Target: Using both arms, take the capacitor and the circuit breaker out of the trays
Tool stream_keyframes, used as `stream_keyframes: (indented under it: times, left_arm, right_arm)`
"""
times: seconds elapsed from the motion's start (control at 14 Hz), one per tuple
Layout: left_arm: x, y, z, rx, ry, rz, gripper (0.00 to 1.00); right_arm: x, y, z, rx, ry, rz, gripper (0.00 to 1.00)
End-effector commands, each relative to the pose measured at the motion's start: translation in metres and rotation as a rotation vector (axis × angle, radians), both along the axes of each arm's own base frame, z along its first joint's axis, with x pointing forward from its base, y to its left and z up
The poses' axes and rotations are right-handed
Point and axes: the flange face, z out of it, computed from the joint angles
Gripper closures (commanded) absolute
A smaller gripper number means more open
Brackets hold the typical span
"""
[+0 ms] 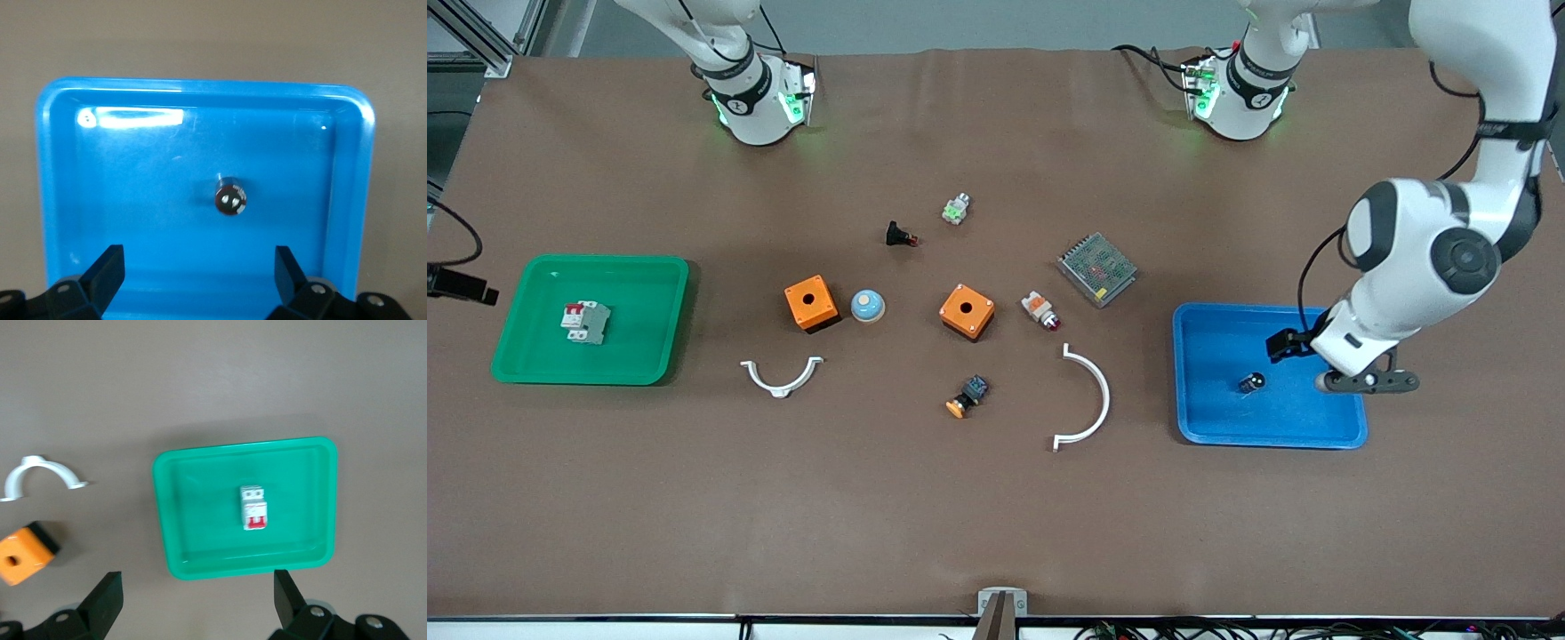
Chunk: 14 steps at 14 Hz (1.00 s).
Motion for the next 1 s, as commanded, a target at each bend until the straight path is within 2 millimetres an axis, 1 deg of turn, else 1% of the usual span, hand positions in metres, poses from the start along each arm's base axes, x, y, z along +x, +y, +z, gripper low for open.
stream_keyframes:
  times: [0.0,0.07,0.14,0.21,0.29,0.36,0.43,0.5,0.57,0.71,0.79,0.86,0.93]
  left_arm:
    - [0.007,-0.008,-0.038,0.001,0.0,-0.012,0.26]
    - [0.007,-0.01,-0.05,-0.003,-0.002,-0.014,0.26]
    - [0.009,-0.012,-0.059,-0.005,0.0,-0.017,0.28]
    - [0.01,-0.014,-0.065,-0.008,-0.006,-0.019,0.29]
    - [0.01,-0.018,-0.073,-0.011,-0.012,-0.025,0.32]
    - [0.01,-0.021,-0.078,-0.014,-0.018,-0.027,0.34]
    - [0.01,-0.024,-0.087,-0.016,-0.015,-0.031,0.41]
    - [0.011,-0.025,-0.09,-0.017,-0.015,-0.032,0.51]
    - [0.011,-0.026,-0.092,-0.017,-0.012,-0.033,0.65]
    - [0.012,-0.024,-0.091,-0.015,-0.013,-0.036,0.9]
    - [0.015,-0.025,-0.085,-0.017,-0.026,-0.04,0.97]
    - [0.016,-0.03,-0.077,-0.016,-0.036,-0.045,0.99]
    - [0.017,-0.04,-0.063,-0.017,-0.054,-0.059,0.99]
  right_arm:
    - [0.002,-0.046,-0.045,0.008,0.035,0.051,0.0]
    - [-0.001,-0.056,-0.064,0.013,0.027,0.076,0.0]
    - [-0.006,-0.065,-0.088,0.013,0.014,0.091,0.0]
    - [-0.013,-0.068,-0.112,0.013,0.005,0.091,0.0]
    - [-0.021,-0.071,-0.134,0.013,-0.002,0.087,0.0]
    - [-0.028,-0.068,-0.155,0.018,-0.009,0.085,0.0]
    - [-0.034,-0.067,-0.172,0.018,-0.015,0.083,0.0]
    - [-0.039,-0.065,-0.184,0.017,-0.019,0.085,0.0]
    - [-0.045,-0.064,-0.194,0.024,-0.008,0.081,0.0]
    - [-0.059,-0.068,-0.21,0.06,0.012,0.044,0.0]
    - [-0.062,-0.07,-0.214,0.066,0.007,0.032,0.0]
    - [-0.067,-0.078,-0.218,0.06,-0.006,0.02,0.0]
    - [-0.071,-0.081,-0.223,0.055,-0.012,0.014,0.0]
